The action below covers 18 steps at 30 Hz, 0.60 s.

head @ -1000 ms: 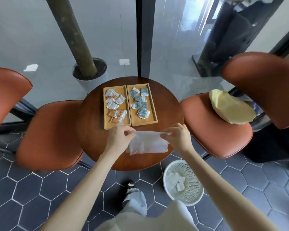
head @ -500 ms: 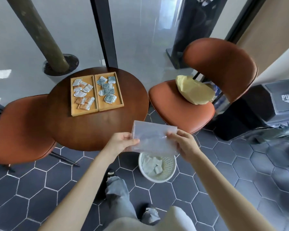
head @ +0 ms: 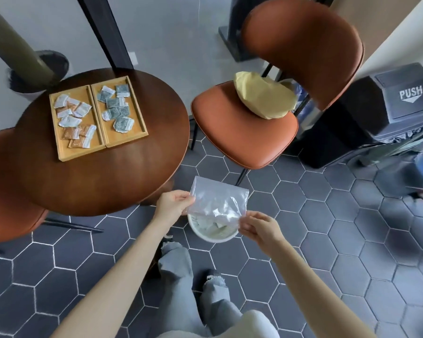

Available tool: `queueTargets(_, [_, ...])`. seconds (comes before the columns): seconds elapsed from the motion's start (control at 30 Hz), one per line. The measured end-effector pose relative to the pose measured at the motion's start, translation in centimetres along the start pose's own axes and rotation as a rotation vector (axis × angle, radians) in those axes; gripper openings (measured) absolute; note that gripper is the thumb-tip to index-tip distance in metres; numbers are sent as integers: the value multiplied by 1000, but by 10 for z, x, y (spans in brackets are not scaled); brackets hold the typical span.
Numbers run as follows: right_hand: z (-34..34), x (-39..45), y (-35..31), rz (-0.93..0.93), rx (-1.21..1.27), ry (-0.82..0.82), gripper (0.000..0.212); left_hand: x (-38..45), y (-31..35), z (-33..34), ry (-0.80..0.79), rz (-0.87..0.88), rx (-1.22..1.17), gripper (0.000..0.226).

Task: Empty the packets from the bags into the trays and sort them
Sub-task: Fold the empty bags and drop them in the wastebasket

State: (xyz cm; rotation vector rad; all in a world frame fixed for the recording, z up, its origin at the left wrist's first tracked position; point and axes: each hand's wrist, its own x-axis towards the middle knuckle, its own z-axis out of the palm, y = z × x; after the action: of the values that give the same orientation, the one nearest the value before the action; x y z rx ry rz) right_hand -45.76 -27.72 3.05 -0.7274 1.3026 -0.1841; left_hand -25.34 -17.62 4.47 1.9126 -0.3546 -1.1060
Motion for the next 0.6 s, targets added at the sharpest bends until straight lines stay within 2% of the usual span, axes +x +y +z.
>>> queueTargets(0.07, [3,19,8,28,69,55,14,21,-5,-2,120,65,231,13])
queueTargets(0.1, [4,30,13,41,103,87,15,32,-9,-4,156,106,401,20])
queueTargets(0.2, [11,69,32,91,165,189,15,61,-37,-8,62,201,825,52])
queueTargets(0.27, [15,98,48,115,184,252,16,78,-57,-7,23,249,1057,65])
queueTargets(0.5, [18,198,111,224,212,384,15,123,-107,3,245,391,1304,80])
queueTargets(0.6, [18,247,137,249,213,411,14,136,-131,11,368,474,1357,71])
